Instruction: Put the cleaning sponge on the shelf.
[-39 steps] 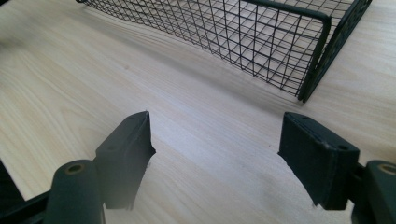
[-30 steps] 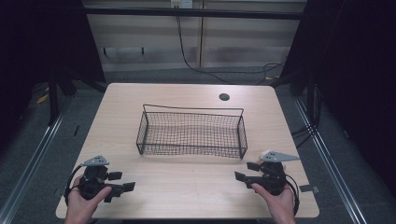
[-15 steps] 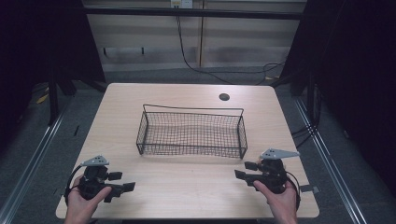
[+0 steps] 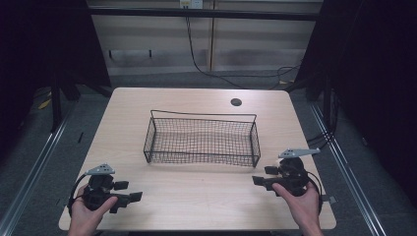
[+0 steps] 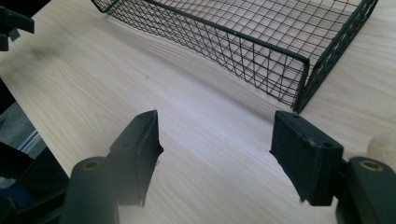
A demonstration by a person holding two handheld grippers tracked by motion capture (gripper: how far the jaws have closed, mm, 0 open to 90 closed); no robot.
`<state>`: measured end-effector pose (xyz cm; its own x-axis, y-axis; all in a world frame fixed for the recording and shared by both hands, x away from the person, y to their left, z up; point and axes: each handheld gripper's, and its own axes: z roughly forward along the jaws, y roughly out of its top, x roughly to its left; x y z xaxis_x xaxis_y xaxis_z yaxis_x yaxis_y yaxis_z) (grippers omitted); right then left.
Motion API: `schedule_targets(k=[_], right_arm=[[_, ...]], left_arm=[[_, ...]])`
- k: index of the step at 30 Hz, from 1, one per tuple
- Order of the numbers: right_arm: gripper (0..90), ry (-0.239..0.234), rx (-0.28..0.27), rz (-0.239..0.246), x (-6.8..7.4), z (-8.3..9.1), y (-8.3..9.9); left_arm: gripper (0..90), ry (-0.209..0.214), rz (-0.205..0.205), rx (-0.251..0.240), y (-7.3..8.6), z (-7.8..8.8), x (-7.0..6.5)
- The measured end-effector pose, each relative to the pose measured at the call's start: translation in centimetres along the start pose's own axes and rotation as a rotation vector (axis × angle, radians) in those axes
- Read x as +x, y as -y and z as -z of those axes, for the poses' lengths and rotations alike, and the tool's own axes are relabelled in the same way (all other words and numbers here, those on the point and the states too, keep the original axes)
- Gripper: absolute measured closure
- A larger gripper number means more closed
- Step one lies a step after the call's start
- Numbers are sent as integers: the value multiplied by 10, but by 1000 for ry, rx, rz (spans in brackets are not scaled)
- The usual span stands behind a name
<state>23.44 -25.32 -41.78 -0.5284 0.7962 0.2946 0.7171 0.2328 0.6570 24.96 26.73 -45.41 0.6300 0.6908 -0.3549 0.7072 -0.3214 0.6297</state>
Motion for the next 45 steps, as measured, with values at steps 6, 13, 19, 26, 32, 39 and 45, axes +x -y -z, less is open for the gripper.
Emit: schedule_targets(k=[6,13,19,26,32,39,45], right_arm=[[273,0,23,-20,-4,7,-6],[257,3,86,-32,-9,9,-15],[225,14,104,-46,-16,12,-21],[193,1,146,-87,-26,15,-25],[187,0,176,-105,-34,15,-29],[181,5,208,-136,-47,20,-37],[188,-1,272,-177,-60,18,-40]], left_arm=[[221,-2,3,-1,0,0,0],[221,0,8,-3,0,0,0],[220,1,0,0,0,1,1],[220,1,1,-2,0,1,0],[221,0,7,-5,0,0,1],[221,4,4,-2,0,0,1],[220,5,7,0,0,0,0]])
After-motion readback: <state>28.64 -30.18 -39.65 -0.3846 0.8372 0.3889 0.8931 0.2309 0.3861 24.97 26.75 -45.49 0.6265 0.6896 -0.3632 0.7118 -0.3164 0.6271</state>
